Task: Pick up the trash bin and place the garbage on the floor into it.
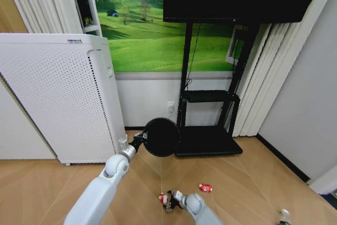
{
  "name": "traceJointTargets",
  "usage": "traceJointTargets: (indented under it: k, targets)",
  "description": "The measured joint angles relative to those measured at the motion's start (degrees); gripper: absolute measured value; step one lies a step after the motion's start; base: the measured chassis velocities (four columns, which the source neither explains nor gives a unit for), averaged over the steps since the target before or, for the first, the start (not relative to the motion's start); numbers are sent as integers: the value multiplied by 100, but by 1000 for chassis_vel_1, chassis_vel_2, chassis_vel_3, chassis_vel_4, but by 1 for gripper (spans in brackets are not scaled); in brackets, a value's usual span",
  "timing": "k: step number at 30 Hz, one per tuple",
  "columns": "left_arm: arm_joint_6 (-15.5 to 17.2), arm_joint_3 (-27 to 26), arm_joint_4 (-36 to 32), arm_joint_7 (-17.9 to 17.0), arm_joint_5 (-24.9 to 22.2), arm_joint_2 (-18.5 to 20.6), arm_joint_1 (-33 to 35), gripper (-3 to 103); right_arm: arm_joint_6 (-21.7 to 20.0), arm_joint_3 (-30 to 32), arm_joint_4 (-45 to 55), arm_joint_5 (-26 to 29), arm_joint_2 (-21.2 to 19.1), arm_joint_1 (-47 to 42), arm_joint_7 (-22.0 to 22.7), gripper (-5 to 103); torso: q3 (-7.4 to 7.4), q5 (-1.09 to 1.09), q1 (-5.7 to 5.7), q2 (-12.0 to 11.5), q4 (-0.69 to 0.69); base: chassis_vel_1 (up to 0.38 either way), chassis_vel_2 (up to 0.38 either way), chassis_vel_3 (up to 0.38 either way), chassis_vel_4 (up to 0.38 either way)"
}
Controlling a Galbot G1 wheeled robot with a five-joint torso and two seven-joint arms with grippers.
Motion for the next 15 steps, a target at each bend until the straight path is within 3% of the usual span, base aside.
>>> traceJointTargets:
  k: [2, 6, 10, 15]
  targets:
    - [0, -26, -11, 4, 3, -5, 24, 3, 1, 1, 0, -4, -1, -6, 33, 62, 0, 0, 0, 0, 0, 0, 0, 0, 0]
    - [0, -69, -23, 17, 0, -2, 44, 3, 12, -2, 0, -8, -10, -31, 77, 51, 0, 0, 0, 0, 0, 0, 0, 0, 0]
    - [0, -123, -50, 58, -16, 15, 64, 3, 38, -21, 0, 11, 9, -75, 214, 30, 0, 0, 0, 0, 0, 0, 0, 0, 0]
    - [0, -156, -89, 89, -19, 18, 100, 3, 26, -19, 82, 30, 20, -134, 283, 22, 0, 0, 0, 0, 0, 0, 0, 0, 0]
